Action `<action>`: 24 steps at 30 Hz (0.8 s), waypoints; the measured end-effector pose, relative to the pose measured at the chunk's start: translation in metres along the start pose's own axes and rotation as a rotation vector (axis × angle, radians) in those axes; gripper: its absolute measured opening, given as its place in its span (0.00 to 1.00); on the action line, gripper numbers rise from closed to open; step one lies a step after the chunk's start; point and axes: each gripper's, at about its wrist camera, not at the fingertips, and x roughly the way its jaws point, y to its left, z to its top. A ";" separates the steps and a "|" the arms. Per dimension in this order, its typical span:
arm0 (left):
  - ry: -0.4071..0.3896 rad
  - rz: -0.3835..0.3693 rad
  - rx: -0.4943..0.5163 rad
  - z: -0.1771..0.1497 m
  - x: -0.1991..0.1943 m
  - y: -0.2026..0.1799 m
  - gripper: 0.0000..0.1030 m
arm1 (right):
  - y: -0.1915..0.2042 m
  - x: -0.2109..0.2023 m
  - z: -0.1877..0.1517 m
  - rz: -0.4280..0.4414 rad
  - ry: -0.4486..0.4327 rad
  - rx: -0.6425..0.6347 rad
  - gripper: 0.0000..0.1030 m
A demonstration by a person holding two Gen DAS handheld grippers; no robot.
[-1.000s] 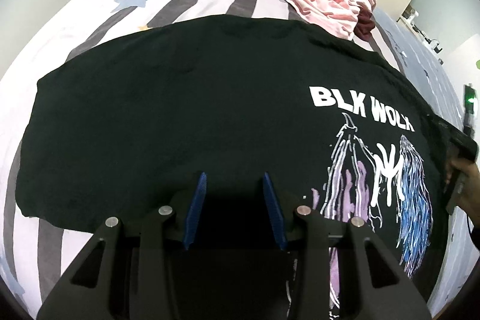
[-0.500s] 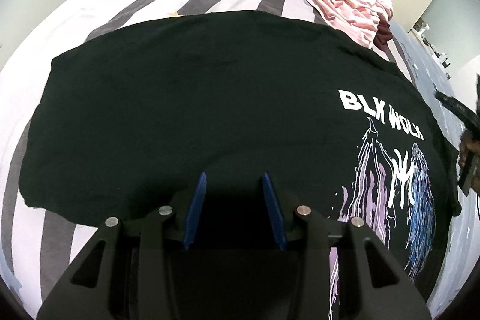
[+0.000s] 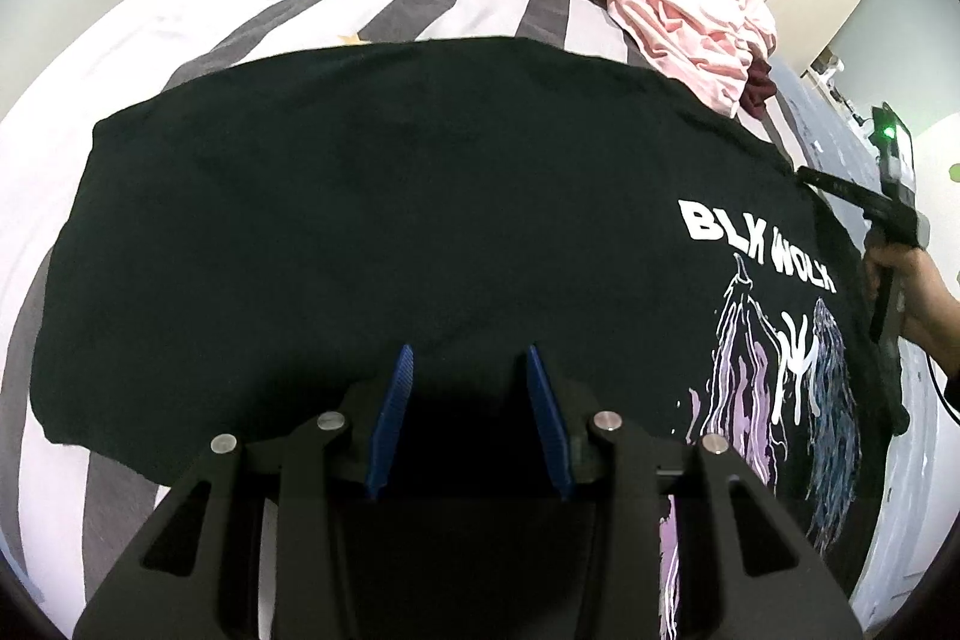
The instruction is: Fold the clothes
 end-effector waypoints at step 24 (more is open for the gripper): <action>-0.067 0.009 0.000 0.032 0.002 0.012 0.35 | 0.043 0.020 0.005 0.172 0.031 0.052 0.19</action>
